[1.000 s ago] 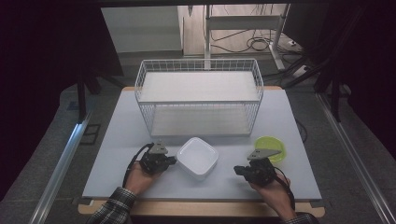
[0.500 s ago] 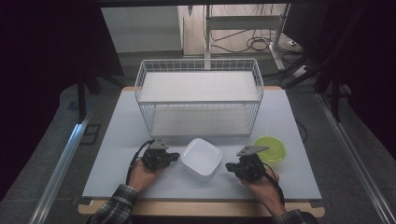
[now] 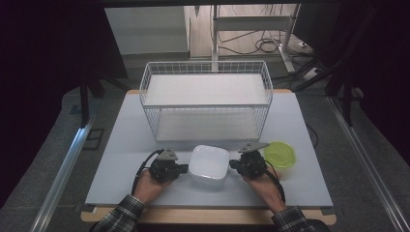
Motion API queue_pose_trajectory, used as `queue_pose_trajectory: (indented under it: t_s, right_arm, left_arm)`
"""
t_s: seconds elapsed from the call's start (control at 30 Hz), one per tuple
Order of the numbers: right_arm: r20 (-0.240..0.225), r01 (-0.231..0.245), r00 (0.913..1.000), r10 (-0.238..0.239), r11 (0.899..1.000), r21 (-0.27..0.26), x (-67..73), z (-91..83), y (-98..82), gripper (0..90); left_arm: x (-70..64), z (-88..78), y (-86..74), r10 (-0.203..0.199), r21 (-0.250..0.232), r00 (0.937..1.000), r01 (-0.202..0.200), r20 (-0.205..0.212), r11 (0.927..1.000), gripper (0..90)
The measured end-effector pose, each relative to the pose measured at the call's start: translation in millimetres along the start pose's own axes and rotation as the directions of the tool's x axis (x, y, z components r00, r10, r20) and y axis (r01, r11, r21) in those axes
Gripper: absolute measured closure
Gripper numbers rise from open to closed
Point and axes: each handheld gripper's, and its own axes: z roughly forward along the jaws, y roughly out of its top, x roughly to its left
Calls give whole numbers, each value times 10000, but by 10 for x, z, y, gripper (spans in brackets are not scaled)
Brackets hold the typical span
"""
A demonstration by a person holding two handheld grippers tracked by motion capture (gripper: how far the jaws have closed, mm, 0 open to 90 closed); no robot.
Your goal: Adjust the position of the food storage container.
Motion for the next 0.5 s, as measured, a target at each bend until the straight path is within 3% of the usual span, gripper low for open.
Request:
queue_pose_trajectory:
  t_s: [0.17,0.3,0.5]
  right_arm:
    - [-44,61,10000,-61,10000,41,17,19,18,885]
    - [21,176,9998,-176,9997,153,33,25,18,886]
    - [127,340,9993,-343,9992,202,48,-7,15,853]
  left_arm:
    - [-100,-22,-12,176,187,9998,-175,-41,9997,865]
    - [-103,-22,-10,248,224,9997,-246,-78,9994,857]
    - [-98,-53,-16,379,274,9983,-367,-449,9990,772]
